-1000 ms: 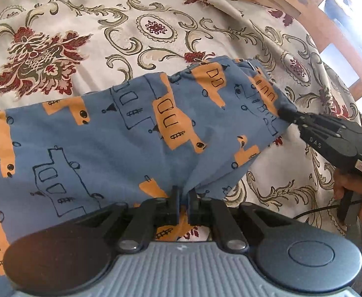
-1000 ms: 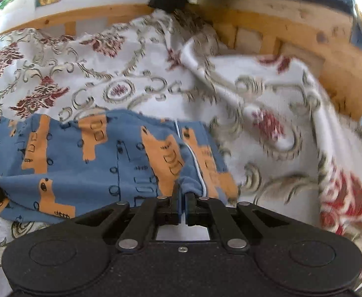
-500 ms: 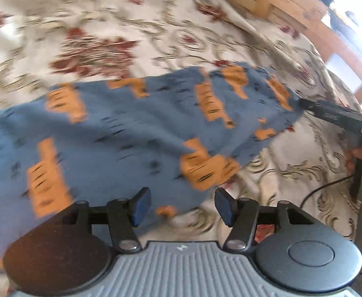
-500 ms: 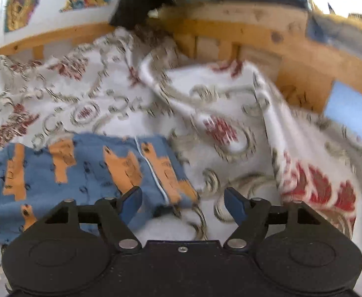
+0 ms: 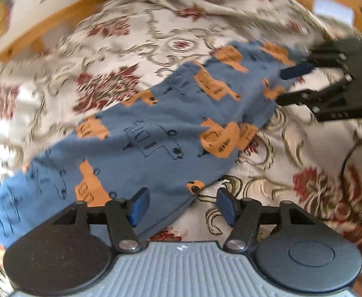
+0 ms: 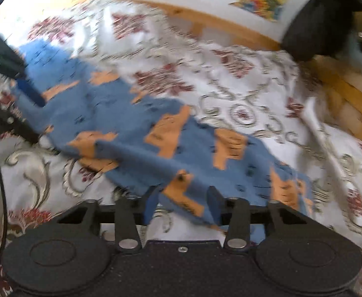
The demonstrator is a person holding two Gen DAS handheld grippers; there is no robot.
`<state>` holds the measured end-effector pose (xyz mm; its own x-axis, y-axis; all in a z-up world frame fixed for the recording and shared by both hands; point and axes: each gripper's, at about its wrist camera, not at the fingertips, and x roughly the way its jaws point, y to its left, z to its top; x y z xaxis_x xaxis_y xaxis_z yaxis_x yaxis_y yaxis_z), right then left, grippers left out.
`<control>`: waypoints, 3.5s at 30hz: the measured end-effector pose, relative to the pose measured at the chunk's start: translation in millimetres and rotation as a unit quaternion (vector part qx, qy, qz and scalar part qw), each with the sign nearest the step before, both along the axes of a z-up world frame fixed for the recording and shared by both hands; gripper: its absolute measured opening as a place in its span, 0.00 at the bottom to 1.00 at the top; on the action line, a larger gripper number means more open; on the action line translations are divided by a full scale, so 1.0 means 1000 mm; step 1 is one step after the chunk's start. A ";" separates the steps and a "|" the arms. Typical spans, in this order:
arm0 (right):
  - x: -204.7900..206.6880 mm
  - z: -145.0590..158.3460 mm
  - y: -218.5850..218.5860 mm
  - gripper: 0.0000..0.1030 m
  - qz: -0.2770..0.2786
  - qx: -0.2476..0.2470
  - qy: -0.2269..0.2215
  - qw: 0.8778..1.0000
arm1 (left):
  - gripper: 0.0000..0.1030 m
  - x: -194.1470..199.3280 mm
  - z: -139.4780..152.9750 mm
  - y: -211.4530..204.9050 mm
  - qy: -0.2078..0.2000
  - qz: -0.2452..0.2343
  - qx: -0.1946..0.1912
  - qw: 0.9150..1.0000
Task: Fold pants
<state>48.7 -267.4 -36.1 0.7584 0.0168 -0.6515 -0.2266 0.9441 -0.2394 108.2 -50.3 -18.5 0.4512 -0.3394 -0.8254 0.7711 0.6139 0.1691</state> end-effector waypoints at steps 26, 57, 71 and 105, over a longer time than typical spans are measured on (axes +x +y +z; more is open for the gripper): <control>-0.001 0.004 -0.005 0.23 -0.010 0.039 0.015 0.999 | 0.10 0.008 0.000 0.004 0.023 0.032 -0.014 0.999; -0.015 0.006 -0.015 0.13 -0.032 0.062 0.076 0.995 | 0.71 0.014 -0.019 -0.039 0.082 -0.028 -0.027 0.996; -0.026 0.003 -0.180 0.55 -0.319 0.361 0.042 0.875 | 0.83 0.034 0.001 -0.054 0.078 0.001 -0.085 0.993; 0.092 -0.004 -0.083 0.80 -0.053 0.026 -0.005 0.998 | 0.85 0.110 -0.019 0.069 0.063 0.261 -0.083 0.960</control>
<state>140.4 -350.7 -39.7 0.7640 -0.0298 -0.6445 -0.1235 0.9737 -0.1915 218.3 19.1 -37.3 0.4962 -0.2248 -0.8386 0.3586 0.9327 -0.0379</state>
